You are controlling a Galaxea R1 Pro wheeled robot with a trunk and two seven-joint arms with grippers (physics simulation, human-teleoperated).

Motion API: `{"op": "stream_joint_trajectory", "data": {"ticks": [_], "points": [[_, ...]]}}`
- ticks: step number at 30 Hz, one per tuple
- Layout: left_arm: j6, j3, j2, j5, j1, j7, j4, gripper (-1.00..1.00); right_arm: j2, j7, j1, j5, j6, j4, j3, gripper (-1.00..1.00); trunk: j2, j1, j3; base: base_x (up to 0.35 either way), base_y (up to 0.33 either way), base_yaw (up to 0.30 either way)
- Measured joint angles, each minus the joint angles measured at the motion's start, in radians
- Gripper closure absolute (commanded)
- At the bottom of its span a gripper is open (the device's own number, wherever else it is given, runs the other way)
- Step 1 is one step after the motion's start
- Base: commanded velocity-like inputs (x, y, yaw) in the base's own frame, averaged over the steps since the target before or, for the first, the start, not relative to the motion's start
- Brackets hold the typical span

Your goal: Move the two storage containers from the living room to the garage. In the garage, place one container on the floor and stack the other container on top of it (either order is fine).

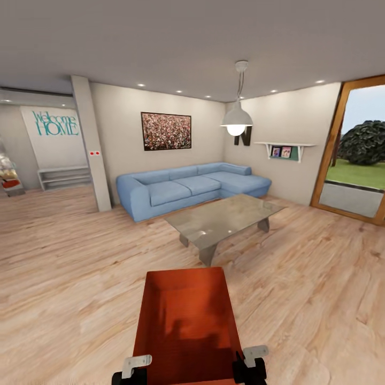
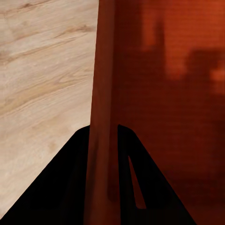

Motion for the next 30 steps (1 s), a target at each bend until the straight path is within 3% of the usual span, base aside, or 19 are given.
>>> {"op": "stream_joint_trajectory", "data": {"ticks": [30], "points": [[0.0, -0.001, 0.0, 0.001, 0.0, 0.0, 0.0, 1.0, 0.0, -0.001, 0.0, 0.0, 0.0, 0.001, 0.0, 1.0, 0.0, 0.0, 0.0, 0.0, 0.0, 0.299]]}}
